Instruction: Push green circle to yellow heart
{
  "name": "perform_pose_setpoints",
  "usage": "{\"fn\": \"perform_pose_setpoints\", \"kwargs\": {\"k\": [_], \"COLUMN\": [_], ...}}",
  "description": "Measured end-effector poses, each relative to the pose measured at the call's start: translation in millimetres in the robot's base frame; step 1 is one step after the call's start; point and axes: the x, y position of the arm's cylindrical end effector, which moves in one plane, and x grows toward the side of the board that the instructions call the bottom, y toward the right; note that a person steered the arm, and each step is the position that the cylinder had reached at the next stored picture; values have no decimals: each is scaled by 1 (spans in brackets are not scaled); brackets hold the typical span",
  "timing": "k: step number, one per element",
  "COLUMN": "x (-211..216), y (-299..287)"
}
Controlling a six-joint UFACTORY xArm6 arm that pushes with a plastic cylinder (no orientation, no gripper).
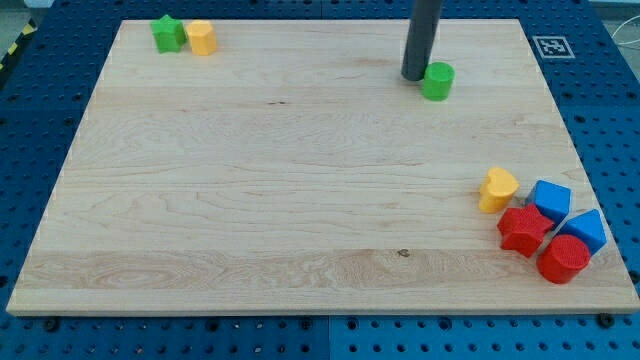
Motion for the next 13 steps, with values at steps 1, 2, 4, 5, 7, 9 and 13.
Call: {"fn": "perform_pose_setpoints", "kwargs": {"k": [1, 2, 4, 5, 7, 9, 13], "x": [4, 20, 75, 88, 89, 102, 113], "y": [23, 48, 54, 73, 124, 135, 99]}}
